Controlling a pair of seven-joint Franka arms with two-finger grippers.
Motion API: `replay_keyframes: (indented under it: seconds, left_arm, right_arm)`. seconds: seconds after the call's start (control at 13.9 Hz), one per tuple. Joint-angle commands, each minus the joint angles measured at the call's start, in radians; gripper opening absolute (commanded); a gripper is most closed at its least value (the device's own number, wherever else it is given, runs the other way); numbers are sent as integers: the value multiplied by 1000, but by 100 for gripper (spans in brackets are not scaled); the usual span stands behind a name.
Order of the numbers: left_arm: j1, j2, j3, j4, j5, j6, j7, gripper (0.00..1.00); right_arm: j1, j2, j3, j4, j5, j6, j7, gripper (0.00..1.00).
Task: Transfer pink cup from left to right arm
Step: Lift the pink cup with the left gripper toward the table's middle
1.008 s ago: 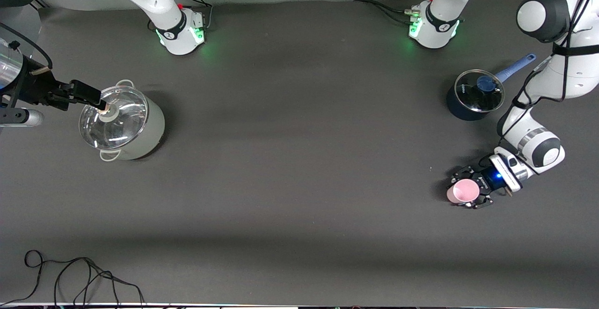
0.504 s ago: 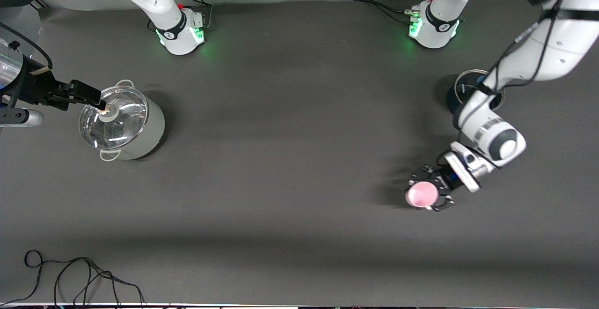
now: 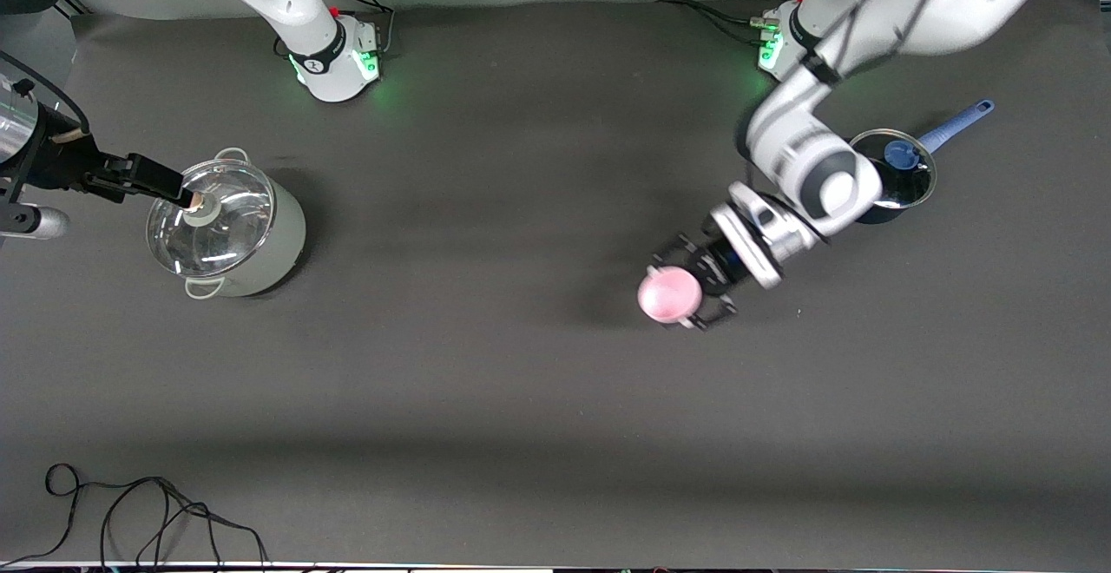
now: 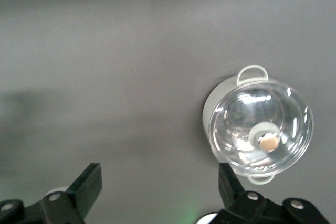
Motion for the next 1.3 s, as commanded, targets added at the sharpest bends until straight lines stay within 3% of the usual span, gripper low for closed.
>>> replay_keyframes:
  seconds: [0.0, 0.22, 0.43, 0.65, 0.94, 1.22]
  left_arm:
    - [6, -60, -114, 25, -74, 118, -20, 36]
    - [-14, -66, -232, 120, -94, 284, -104, 36]
    - [-100, -66, -229, 189, -94, 373, -143, 36]
    - [-146, -63, -225, 235, -94, 427, -170, 36]
    - [-154, -61, -223, 243, -92, 439, -176, 36]
    - [-154, -61, -223, 245, -92, 441, -176, 36]
  right_arm:
    - [11, 1, 1, 13, 73, -9, 222, 98]
    - [26, 10, 10, 19, 165, -9, 506, 98]
    - [48, 33, 9, 34, 315, 11, 825, 98]
    - [75, 90, 12, 102, 351, 11, 1016, 98]
    - [228, 168, 10, 212, 349, 11, 1240, 98]
    - [368, 289, 10, 402, 327, 15, 1393, 99]
